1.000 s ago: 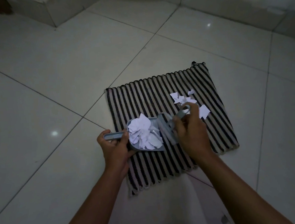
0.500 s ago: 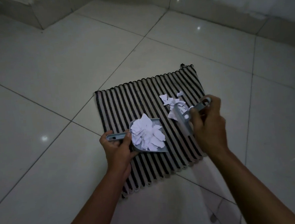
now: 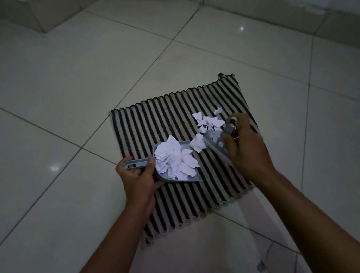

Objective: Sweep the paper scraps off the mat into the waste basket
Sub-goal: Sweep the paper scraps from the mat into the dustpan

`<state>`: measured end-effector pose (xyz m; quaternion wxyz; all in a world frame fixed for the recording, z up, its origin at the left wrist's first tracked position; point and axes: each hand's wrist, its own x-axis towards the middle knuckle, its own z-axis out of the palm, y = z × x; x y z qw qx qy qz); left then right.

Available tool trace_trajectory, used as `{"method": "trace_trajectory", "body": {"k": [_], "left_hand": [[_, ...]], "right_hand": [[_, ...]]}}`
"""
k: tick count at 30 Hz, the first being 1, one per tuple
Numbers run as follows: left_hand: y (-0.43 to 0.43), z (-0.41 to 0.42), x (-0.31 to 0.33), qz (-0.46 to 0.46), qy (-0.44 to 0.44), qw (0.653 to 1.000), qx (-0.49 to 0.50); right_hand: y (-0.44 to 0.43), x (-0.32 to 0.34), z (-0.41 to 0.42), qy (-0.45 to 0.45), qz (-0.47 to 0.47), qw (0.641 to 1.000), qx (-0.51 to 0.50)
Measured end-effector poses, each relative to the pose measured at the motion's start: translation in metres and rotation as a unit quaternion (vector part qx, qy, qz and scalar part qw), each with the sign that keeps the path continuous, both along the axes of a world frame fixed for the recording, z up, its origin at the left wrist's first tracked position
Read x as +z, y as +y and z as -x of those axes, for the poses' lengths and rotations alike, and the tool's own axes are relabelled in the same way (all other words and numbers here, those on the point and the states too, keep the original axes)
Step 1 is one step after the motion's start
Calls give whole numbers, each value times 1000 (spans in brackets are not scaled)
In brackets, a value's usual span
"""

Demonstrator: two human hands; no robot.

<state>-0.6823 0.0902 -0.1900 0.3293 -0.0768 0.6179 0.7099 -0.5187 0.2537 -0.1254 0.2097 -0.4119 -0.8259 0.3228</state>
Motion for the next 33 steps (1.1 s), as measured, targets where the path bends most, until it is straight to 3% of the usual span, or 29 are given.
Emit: {"method": "trace_trajectory", "body": {"k": [6, 10, 17, 24, 33], "left_hand": [[0, 5, -3, 8, 13, 1000, 7], [3, 10, -3, 4, 24, 1000, 7], [1, 8, -3, -11, 6, 1000, 8], [-4, 5, -3, -5, 12, 1000, -11], [-8, -2, -3, -2, 19, 1000, -21]], "right_hand": [[10, 6, 16, 43, -4, 999, -32], [-5, -6, 33, 0, 8, 1000, -7], [-38, -3, 25, 30, 31, 997, 69], [-30, 1, 5, 79, 28, 995, -53], [-74, -14, 8, 98, 17, 995, -33]]}}
